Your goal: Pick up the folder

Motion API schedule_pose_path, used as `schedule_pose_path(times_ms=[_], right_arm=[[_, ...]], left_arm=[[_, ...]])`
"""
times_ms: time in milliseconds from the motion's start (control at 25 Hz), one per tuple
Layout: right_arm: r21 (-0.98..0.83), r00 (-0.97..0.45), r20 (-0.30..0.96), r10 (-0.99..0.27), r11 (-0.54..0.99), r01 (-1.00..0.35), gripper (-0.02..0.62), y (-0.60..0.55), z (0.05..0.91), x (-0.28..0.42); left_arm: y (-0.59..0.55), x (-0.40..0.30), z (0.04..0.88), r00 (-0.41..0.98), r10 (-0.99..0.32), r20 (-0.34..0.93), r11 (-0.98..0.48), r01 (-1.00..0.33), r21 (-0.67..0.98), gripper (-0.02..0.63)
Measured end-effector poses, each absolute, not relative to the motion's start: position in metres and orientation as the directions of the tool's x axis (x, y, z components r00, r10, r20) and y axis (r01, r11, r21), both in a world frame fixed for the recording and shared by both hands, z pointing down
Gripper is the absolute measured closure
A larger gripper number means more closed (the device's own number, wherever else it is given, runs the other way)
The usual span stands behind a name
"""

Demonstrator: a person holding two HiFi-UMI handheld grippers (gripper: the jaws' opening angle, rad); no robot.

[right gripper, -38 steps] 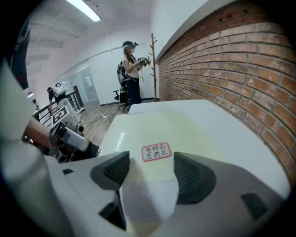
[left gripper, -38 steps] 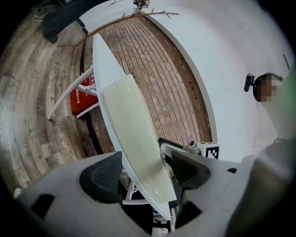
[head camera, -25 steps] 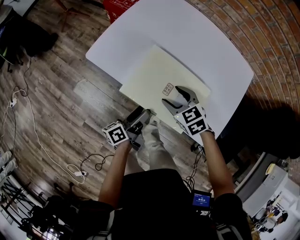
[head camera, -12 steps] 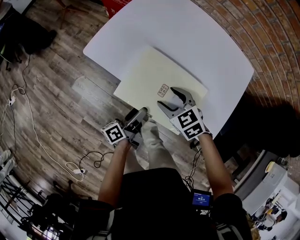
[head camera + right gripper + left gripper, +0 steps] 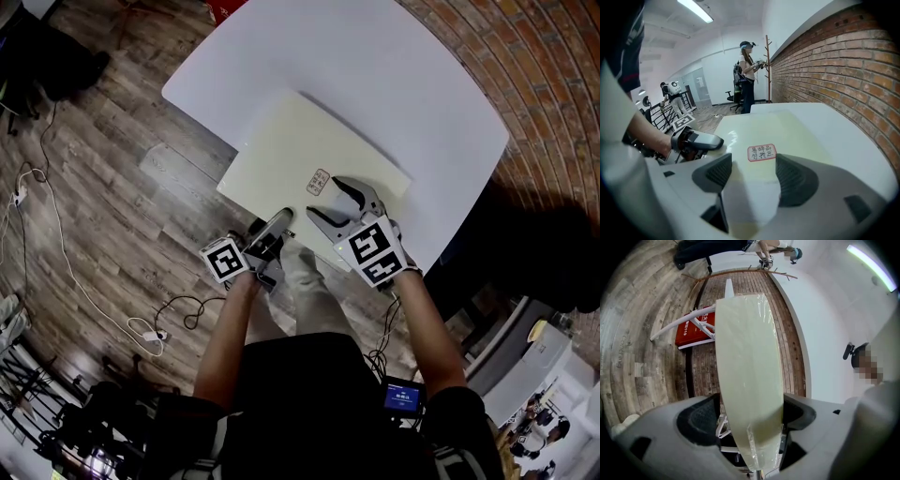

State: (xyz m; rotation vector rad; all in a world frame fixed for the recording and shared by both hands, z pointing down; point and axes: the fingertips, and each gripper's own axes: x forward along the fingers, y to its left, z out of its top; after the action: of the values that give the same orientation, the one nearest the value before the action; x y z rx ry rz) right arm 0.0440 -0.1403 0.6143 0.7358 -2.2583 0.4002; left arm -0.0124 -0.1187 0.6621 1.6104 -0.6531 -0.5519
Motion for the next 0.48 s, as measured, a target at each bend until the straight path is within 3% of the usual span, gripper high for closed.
schedule_pose_path(times_ms=[480], right_arm=[[-0.098, -0.623, 0.710, -0.329, 0.829, -0.550, 0.305, -0.121, 0.614, 0.029]], left_arm=[[-0.124, 0.001, 0.654, 0.768, -0.638, -0.049, -0.128, -0.043, 0.991, 0.244]])
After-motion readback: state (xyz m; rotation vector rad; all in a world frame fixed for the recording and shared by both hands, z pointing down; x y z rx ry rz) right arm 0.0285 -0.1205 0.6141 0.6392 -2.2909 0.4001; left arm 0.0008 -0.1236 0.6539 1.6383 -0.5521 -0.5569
